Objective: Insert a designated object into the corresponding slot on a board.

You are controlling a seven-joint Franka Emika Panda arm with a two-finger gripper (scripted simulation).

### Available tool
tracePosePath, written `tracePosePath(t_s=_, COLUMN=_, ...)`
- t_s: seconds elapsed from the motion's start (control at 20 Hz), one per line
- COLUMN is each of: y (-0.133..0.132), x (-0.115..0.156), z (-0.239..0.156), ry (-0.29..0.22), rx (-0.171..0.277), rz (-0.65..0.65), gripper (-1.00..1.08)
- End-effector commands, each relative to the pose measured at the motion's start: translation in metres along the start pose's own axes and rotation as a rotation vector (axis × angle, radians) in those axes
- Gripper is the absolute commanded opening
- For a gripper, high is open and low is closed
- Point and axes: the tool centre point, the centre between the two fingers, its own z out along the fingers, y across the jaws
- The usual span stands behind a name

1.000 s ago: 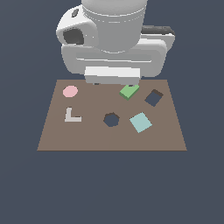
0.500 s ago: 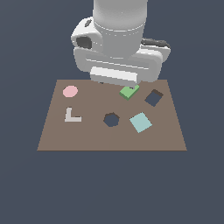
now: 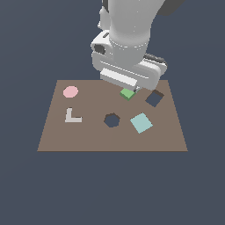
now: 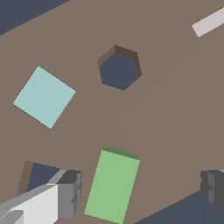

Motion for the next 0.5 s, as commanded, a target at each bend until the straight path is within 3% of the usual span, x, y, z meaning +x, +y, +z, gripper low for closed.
tracePosePath(t_s=0.0, y=-0.003, x=-0.009, z=0.011, ry=0.000, rx=-0.001, rz=0.062, gripper=1.00)
tracePosePath(t_s=0.45, y=-0.013, x=-0.031, z=0.039, ry=-0.002, rx=-0.003, rz=0.213, gripper=1.00)
